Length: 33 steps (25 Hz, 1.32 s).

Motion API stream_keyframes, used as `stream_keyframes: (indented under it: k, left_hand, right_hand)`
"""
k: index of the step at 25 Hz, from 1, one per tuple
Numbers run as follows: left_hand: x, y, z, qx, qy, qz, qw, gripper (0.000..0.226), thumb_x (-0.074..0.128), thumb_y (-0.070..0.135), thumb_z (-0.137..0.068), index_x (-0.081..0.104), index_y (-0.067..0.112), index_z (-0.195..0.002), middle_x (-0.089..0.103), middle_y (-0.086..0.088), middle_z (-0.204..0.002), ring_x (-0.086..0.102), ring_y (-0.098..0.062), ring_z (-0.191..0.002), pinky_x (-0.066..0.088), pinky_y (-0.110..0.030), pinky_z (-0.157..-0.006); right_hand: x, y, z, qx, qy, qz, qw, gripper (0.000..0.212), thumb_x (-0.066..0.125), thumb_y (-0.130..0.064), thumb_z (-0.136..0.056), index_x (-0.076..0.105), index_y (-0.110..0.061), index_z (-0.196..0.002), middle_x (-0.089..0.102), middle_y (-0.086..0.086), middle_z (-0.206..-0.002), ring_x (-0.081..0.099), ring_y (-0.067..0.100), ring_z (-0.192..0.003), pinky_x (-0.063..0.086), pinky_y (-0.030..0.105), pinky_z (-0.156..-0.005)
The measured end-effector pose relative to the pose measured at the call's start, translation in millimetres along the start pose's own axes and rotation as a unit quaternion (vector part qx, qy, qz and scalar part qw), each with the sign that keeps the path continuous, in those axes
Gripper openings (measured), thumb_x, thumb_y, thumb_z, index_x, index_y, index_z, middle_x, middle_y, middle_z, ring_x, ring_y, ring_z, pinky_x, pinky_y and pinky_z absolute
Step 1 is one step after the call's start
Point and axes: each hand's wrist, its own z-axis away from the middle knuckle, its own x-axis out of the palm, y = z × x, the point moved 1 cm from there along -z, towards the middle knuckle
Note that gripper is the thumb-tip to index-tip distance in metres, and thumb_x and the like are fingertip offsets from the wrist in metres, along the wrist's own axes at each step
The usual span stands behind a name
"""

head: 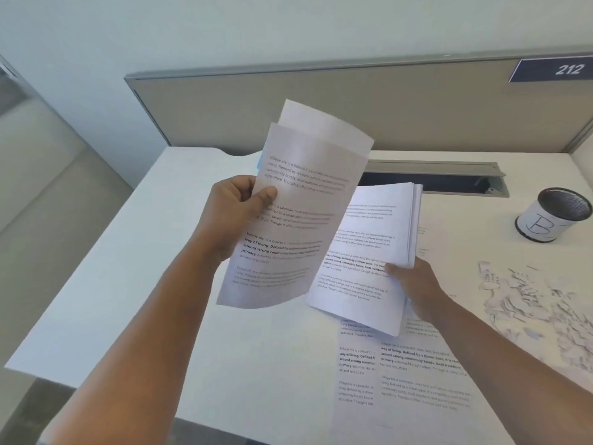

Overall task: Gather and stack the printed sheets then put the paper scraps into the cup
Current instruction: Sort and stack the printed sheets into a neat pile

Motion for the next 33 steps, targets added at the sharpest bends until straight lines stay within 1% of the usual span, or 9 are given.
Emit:
stream_keyframes:
  k: [3, 6, 12, 16, 19, 22, 24, 28, 33]
  left_hand:
    - [-5.7, 2.7, -1.1, -0.038, -0.020, 0.124, 0.991, 0.015, 0.069, 0.014, -0.093, 0.071, 0.002, -0.102, 0.078, -0.017, -0.100, 0.075, -0.031, -0.089, 0.064, -0.045, -0.081]
    - [-3.4, -11.6, -6.2, -0.084, -0.033, 0.168, 0.982, 0.018, 0.072, 0.020, -0.088, 0.067, 0.004, -0.093, 0.077, -0.016, -0.096, 0.075, -0.028, -0.085, 0.064, -0.041, -0.074]
    - [6.2, -77.6, -11.0, -0.217, 0.018, 0.106, 0.970, 0.025, 0.078, 0.024, -0.090, 0.061, 0.006, -0.086, 0.076, -0.025, -0.100, 0.075, -0.033, -0.077, 0.063, -0.046, -0.065]
    - [6.0, -108.4, -7.9, -0.248, 0.050, 0.091, 0.963, 0.030, 0.079, 0.026, -0.091, 0.057, 0.009, -0.082, 0.075, -0.026, -0.102, 0.074, -0.037, -0.082, 0.063, -0.058, -0.077]
    - [4.5, -117.2, -5.6, -0.252, 0.053, 0.083, 0.963, 0.031, 0.076, 0.031, -0.094, 0.057, 0.009, -0.083, 0.075, -0.024, -0.101, 0.074, -0.038, -0.085, 0.061, -0.060, -0.082]
    - [5.5, -122.0, -4.6, -0.257, 0.045, 0.072, 0.963, 0.028, 0.067, 0.034, -0.100, 0.058, 0.008, -0.092, 0.075, -0.023, -0.107, 0.074, -0.041, -0.095, 0.060, -0.061, -0.085]
    - [6.7, -125.0, -3.8, -0.260, 0.040, 0.065, 0.963, 0.024, 0.060, 0.032, -0.105, 0.057, 0.009, -0.098, 0.074, -0.019, -0.107, 0.074, -0.037, -0.090, 0.062, -0.056, -0.082]
    - [13.7, -131.8, 0.8, -0.261, 0.021, 0.079, 0.962, 0.016, 0.053, 0.027, -0.108, 0.056, 0.015, -0.119, 0.075, -0.013, -0.111, 0.075, -0.032, -0.092, 0.062, -0.056, -0.081]
    - [17.5, -135.7, 4.5, -0.242, -0.018, 0.090, 0.966, 0.027, 0.044, 0.022, -0.111, 0.058, 0.030, -0.132, 0.076, -0.007, -0.117, 0.075, -0.031, -0.101, 0.063, -0.052, -0.080]
  right_hand:
    - [7.7, -6.2, 9.0, -0.006, -0.014, -0.009, 1.000, 0.023, 0.068, 0.001, -0.094, 0.071, -0.019, -0.105, 0.077, 0.006, -0.108, 0.073, 0.027, -0.096, 0.057, 0.043, -0.087]
    - [15.4, -10.7, 22.2, 0.005, -0.044, -0.032, 0.998, 0.023, 0.067, 0.001, -0.094, 0.069, -0.013, -0.111, 0.078, 0.009, -0.104, 0.075, 0.029, -0.092, 0.059, 0.043, -0.080]
    - [32.2, -24.0, 51.0, 0.024, -0.132, -0.053, 0.990, 0.034, 0.073, -0.004, -0.087, 0.070, -0.005, -0.121, 0.076, 0.019, -0.112, 0.072, 0.043, -0.102, 0.060, 0.058, -0.086]
    - [38.5, -24.0, 63.1, 0.056, -0.158, -0.080, 0.983, 0.045, 0.077, -0.008, -0.079, 0.070, -0.004, -0.124, 0.073, 0.022, -0.118, 0.070, 0.044, -0.108, 0.053, 0.065, -0.095]
    - [42.6, -23.3, 70.5, 0.067, -0.150, -0.095, 0.982, 0.049, 0.077, -0.011, -0.076, 0.069, -0.006, -0.123, 0.075, 0.020, -0.114, 0.073, 0.040, -0.101, 0.056, 0.061, -0.092]
    - [46.4, -22.0, 73.8, 0.069, -0.146, -0.131, 0.978, 0.041, 0.070, -0.024, -0.091, 0.067, -0.010, -0.129, 0.074, 0.017, -0.120, 0.072, 0.038, -0.107, 0.057, 0.056, -0.092]
    - [49.3, -22.1, 74.6, 0.075, -0.142, -0.134, 0.978, 0.039, 0.057, -0.038, -0.101, 0.066, -0.014, -0.131, 0.074, 0.014, -0.122, 0.071, 0.036, -0.110, 0.058, 0.053, -0.092]
    - [53.6, -20.9, 75.7, 0.087, -0.144, -0.111, 0.980, 0.048, 0.047, -0.054, -0.101, 0.060, -0.024, -0.137, 0.074, 0.009, -0.123, 0.072, 0.033, -0.111, 0.057, 0.054, -0.094]
    - [57.3, -23.5, 81.3, 0.099, -0.158, -0.106, 0.977, 0.058, 0.035, -0.061, -0.101, 0.064, -0.021, -0.132, 0.076, 0.009, -0.118, 0.075, 0.030, -0.103, 0.063, 0.045, -0.077]
